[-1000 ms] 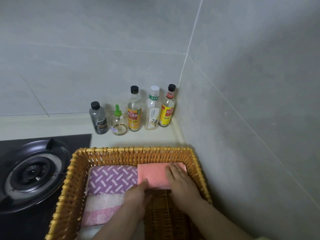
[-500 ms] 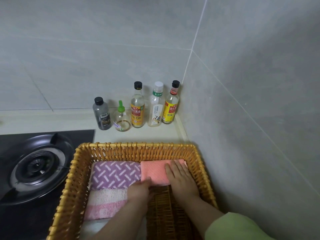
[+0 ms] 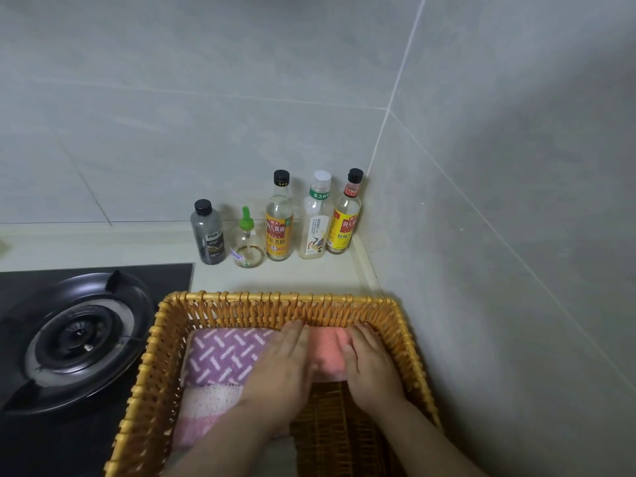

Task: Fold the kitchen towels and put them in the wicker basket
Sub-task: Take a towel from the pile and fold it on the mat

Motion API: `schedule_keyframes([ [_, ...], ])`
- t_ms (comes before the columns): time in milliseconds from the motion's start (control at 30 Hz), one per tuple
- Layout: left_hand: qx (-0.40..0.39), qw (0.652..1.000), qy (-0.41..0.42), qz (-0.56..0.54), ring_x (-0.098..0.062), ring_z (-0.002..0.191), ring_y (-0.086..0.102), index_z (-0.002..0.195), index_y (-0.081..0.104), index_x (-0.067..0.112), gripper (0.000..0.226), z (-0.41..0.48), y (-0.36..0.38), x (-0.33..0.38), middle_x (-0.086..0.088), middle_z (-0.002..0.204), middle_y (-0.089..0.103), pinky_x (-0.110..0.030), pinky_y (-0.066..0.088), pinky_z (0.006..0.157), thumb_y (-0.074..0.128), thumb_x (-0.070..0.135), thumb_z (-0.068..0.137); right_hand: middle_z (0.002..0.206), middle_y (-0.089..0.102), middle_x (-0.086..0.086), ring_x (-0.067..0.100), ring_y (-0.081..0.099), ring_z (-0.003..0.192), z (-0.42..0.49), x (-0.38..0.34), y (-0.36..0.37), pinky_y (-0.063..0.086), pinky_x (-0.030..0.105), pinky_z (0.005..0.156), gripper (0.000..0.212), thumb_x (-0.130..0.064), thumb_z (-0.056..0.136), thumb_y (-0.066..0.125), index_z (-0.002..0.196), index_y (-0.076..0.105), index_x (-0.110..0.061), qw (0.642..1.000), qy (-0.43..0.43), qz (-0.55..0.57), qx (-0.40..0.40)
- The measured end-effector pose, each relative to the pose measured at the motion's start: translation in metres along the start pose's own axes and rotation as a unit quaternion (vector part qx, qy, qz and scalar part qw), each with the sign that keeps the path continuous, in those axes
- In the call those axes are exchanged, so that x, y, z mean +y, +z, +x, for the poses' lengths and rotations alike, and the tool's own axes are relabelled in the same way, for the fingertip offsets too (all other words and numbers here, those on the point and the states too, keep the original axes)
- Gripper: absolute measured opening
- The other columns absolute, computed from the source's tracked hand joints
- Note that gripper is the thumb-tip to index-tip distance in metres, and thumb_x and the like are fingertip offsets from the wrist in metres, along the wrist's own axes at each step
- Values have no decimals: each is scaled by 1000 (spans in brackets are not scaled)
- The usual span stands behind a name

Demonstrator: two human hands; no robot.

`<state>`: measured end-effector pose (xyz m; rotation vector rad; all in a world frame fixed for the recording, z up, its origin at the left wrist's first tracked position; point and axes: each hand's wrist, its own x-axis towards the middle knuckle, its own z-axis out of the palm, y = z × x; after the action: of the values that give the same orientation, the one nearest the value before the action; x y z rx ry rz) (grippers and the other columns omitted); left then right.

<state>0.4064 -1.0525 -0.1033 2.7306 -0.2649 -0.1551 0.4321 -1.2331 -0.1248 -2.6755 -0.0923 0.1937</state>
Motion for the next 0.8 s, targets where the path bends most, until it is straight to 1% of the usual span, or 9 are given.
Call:
schedule_keyframes([
  [67, -79, 994, 15, 71, -18, 146, -21, 151, -18, 15, 73, 10, 13, -1, -2, 156, -25, -35, -14, 116, 11, 54, 97, 158, 29, -5, 11, 18, 148, 0, 1, 5, 9, 24, 117, 74, -54, 95, -1, 151, 34, -21, 1000, 4, -16, 19],
  [133, -103, 985, 25, 133, -24, 145, -25, 149, -22, 11, 77, 14, 28, -10, -8, 157, -26, -39, -19, 113, 2, 57, 92, 159, 28, -3, 14, 16, 149, 0, 4, 11, 8, 24, 117, 55, -40, 103, 15, 152, 31, -19, 999, -1, -44, 18],
  [233, -113, 967, 63, 219, -30, 142, -28, 146, -24, 5, 84, 12, 39, -23, -14, 157, -26, -46, -22, 110, -13, 57, 81, 162, 19, -1, 16, 9, 150, 2, 6, 18, 4, 26, 118, 54, -36, 104, 18, 154, 23, -18, 999, 12, -45, 8],
  [333, -112, 962, 65, 241, -31, 143, -26, 146, -22, 5, 81, 11, 45, -25, -15, 156, -27, -46, -21, 111, -6, 57, 86, 164, 10, 2, 17, 0, 151, 3, 10, 25, -4, 26, 117, 73, -50, 95, -6, 156, 14, -15, 998, 1, -56, -15],
  [467, -96, 963, 61, 242, -27, 139, -28, 145, -23, 5, 79, 15, 46, -22, -14, 153, -28, -45, -19, 113, 4, 59, 94, 165, 0, 4, 18, -8, 151, 7, 19, 35, -6, 29, 119, 93, -62, 82, -22, 157, 4, -13, 996, -2, -75, -43],
  [600, -90, 966, 61, 236, -28, 146, -21, 145, -23, 5, 83, 14, 45, -19, -13, 148, -31, -45, -18, 112, 17, 60, 99, 165, -7, 5, 19, -12, 151, 9, 18, 41, -7, 31, 121, 77, -53, 91, -5, 156, -2, -11, 994, 9, -92, -60],
  [667, -42, 973, 72, 214, -27, 147, -12, 148, -13, 3, 81, 15, 49, -22, -16, 153, -20, -46, -12, 116, 18, 60, 98, 165, -6, 4, 18, -12, 150, 8, 17, 39, -7, 31, 121, 71, -51, 98, 2, 156, -1, -12, 995, 13, -84, -61],
  [733, 10, 981, 87, 171, -26, 145, 9, 150, 18, 4, 74, 14, 50, -28, -18, 158, 15, -47, 3, 121, 19, 58, 99, 165, -2, 2, 16, -8, 151, 6, 15, 36, -6, 28, 120, 79, -58, 92, -6, 157, 5, -13, 997, 15, -47, -51],
  [800, 10, 987, 82, 136, -26, 145, 19, 150, 28, 12, 67, 9, 48, -36, -10, 157, 28, -39, -4, 122, 17, 57, 101, 164, 5, -1, 13, -3, 150, 7, 13, 32, -5, 25, 119, 65, -47, 101, 8, 156, 15, -14, 999, 28, 1, -33],
])
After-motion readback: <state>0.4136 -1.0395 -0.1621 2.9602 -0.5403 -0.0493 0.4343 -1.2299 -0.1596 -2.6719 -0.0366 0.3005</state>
